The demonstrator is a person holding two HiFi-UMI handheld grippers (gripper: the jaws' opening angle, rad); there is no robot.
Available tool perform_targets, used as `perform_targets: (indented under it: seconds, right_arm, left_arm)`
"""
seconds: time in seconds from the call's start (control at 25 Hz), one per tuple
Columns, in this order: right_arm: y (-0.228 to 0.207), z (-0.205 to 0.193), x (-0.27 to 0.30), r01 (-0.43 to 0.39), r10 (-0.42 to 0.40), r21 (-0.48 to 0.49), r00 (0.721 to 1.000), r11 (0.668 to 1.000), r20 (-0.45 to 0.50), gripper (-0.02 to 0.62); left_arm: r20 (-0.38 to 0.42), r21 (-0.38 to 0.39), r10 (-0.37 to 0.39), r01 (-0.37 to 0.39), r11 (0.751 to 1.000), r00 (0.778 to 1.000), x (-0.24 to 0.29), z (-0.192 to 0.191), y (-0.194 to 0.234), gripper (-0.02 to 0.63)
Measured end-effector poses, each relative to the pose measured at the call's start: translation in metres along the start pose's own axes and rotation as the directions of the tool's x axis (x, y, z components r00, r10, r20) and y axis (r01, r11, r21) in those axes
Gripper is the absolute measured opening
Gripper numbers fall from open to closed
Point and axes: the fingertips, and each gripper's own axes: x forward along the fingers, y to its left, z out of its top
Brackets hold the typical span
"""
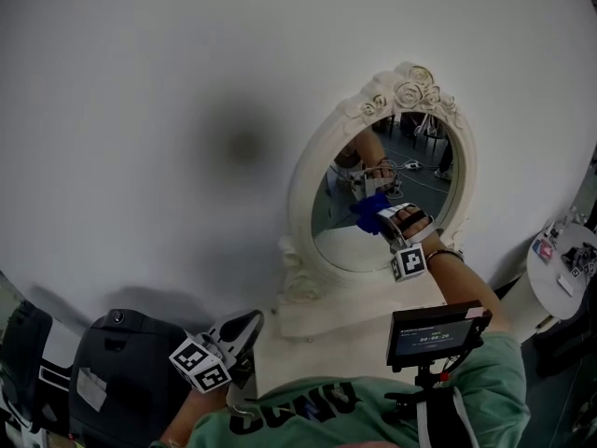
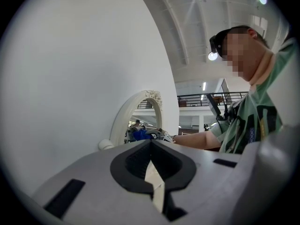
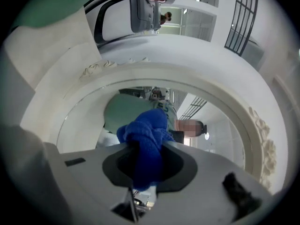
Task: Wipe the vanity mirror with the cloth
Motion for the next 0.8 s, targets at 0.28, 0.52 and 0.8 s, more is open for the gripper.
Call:
perform_targets:
  seconds: [0.28,0.52,0.8]
  right_arm:
    - [0.019,-0.108,-0.031,-0.045,0.043,-0.003,0.976,0.999,-0.216,0.073]
    - [0.027,-0.175,-0.048,-0.071,0.07,0.011,0.932,0.997,-0.356,0.074]
    - [0.036,-0.246,-0.07,-0.099,0.143,0.108,0.825,0.989,-0.547,0.074]
  left_arm:
    - [-0.005,0.003,-0.023,0.023,1.0,1.0,0.006,-0.004,-0.006,0.006]
    - [-0.006,0.003,-0.017,0.017,1.0,1.0,0.004,-0.003,-0.004,0.006]
    - [-0.007,-0.002,-0.015,0.015,1.0,1.0,0.003,-0.003,-0.005,0.006]
